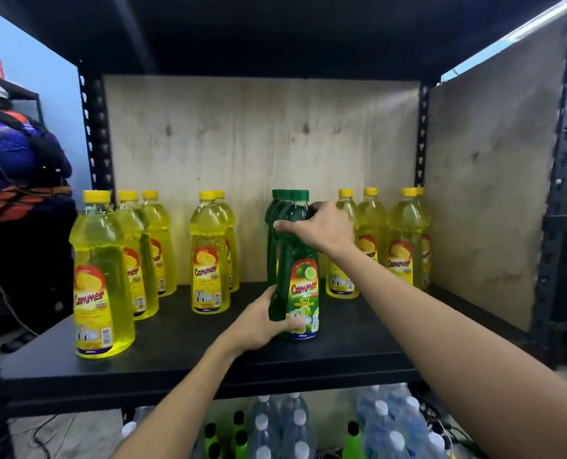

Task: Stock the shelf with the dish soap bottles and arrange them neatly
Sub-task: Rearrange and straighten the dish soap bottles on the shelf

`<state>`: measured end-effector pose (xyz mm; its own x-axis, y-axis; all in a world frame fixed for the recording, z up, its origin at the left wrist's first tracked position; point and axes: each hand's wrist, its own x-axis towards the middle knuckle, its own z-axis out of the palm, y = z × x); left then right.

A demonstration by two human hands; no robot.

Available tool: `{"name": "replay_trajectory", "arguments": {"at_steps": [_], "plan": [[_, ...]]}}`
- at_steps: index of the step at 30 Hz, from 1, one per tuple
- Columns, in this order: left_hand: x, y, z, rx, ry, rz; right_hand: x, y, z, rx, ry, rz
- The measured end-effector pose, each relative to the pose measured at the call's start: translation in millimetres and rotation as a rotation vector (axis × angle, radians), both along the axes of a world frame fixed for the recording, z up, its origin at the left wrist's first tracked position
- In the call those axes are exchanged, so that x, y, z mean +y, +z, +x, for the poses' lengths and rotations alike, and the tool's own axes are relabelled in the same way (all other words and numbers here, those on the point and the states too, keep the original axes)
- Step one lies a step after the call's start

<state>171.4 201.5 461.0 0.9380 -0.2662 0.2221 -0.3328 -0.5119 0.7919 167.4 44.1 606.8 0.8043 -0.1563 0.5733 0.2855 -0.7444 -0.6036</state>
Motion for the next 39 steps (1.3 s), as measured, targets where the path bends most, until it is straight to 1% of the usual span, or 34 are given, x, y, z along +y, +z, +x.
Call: {"name": "replay_trajectory", "arguments": {"at_steps": [4,6,7,8,9,11,12,13,14,15,16,17,19,21,22,24,26,28,30,34,37,39], "plan": [[-2.5,2.9,-3.3,0.020,0.002,0.018,3.7,-0.5,-2.1,-0.004,-0.023,-0.033],[-8.0,4.8,-14.2,0.005,-0.004,0.028,-5.6,1.0,-5.1,0.065,0.097,-0.046],[-12.1,5.7,-22.2,-0.045,0.039,0.047,-16.0,1.8,-7.6,0.118,0.174,-0.014],[-16.5,4.9,-30.3,-0.153,0.124,0.066,-30.5,1.9,-10.7,0.159,0.221,0.040],[-21.2,2.7,-37.9,-0.320,0.237,0.077,-49.2,0.5,-12.0,0.157,0.215,0.091],[-32.6,4.8,-51.7,-0.756,0.411,0.120,-92.2,-4.8,-10.8,0.060,0.065,0.160],[-41.6,10.7,-55.6,-0.961,0.415,0.153,-113.6,-7.2,-8.7,0.000,-0.036,0.180],[-53.4,17.9,-55.5,-1.113,0.350,0.180,-133.4,-9.3,-5.3,-0.039,-0.119,0.209],[-67.7,24.5,-52.8,-1.191,0.259,0.209,-150.2,-10.8,-0.8,-0.058,-0.177,0.247],[-84.5,30.4,-47.8,-1.196,0.166,0.230,-163.9,-11.7,4.7,-0.060,-0.211,0.279],[-102.6,35.6,-41.7,-1.138,0.095,0.244,-174.1,-12.8,11.4,-0.041,-0.218,0.306],[-121.3,39.5,-33.7,-1.034,0.051,0.249,-181.5,-14.7,19.1,-0.015,-0.201,0.333],[-157.3,41.3,-10.5,-0.758,0.035,0.208,-189.3,-18.8,34.3,0.021,-0.149,0.379],[-187.6,38.5,19.1,-0.445,0.032,0.076,-193.3,-22.1,48.7,0.012,-0.140,0.380],[-200.5,35.6,34.7,-0.336,0.038,0.024,-194.7,-23.1,55.7,-0.005,-0.147,0.372],[-223.1,26.1,61.8,-0.208,0.061,-0.018,-198.5,-24.4,67.7,-0.024,-0.149,0.374],[-240.5,13.3,81.6,-0.124,0.077,-0.058,-203.3,-26.9,76.0,-0.012,-0.136,0.379],[-252.4,1.4,92.7,-0.085,0.079,-0.123,-208.0,-28.6,77.3,-0.006,-0.133,0.342],[-258.0,-6.3,96.2,-0.094,0.080,-0.169,-210.4,-28.9,69.9,-0.041,-0.133,0.304],[-250.4,-6.2,80.6,-0.177,0.107,-0.159,-201.8,-31.8,35.0,-0.118,-0.121,0.280],[-236.5,-1.1,49.3,-0.262,0.118,-0.121,-188.6,-26.7,-0.6,-0.181,-0.093,0.273],[-221.9,3.4,22.1,-0.330,0.134,-0.149,-178.0,-15.1,-26.1,-0.211,-0.048,0.278]]}}
